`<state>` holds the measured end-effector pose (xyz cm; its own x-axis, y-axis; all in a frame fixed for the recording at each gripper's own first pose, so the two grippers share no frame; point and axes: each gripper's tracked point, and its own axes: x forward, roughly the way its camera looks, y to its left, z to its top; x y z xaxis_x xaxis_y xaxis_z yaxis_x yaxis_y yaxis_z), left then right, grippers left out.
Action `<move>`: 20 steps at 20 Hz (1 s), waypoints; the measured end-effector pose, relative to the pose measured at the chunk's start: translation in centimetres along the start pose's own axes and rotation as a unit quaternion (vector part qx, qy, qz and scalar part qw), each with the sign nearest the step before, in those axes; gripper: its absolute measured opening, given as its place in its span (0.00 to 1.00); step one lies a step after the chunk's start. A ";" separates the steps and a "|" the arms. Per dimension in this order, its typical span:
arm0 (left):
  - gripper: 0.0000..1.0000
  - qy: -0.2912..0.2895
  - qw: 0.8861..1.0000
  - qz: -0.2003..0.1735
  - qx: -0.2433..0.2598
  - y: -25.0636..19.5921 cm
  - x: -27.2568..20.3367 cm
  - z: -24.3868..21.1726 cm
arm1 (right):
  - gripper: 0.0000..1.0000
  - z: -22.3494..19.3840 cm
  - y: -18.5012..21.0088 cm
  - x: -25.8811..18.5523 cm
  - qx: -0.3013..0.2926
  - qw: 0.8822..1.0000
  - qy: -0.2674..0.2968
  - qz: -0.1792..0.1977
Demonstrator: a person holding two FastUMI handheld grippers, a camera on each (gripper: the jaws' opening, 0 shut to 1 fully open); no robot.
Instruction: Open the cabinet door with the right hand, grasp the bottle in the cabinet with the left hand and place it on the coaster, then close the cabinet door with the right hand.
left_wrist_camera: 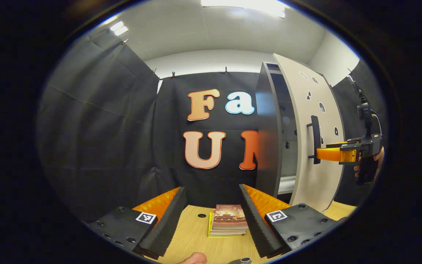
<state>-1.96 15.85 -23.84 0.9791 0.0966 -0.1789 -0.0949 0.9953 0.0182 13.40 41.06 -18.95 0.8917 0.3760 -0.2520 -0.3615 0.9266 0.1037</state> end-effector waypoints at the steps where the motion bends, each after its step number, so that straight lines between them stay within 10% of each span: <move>1: 0.93 0.002 1.000 -0.002 -0.001 -0.3 0.2 0.0 | 0.88 0.0 0.0 0.0 -0.001 1.000 0.000 -0.004; 12: 0.93 0.000 1.000 -0.003 0.023 -2.9 0.6 1.0 | 0.88 -0.9 1.2 1.7 -0.010 1.000 0.015 -0.006; 20: 0.94 -0.020 1.000 -0.017 0.014 -6.9 0.9 3.9 | 0.88 5.3 -4.2 -9.6 -0.015 0.998 -0.052 -0.038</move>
<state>0.31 9.12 -20.35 0.9881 0.0628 -0.1405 -0.0577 0.9975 0.0398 7.83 33.61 -11.86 0.9395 0.3041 -0.1574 -0.2984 0.9526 0.0596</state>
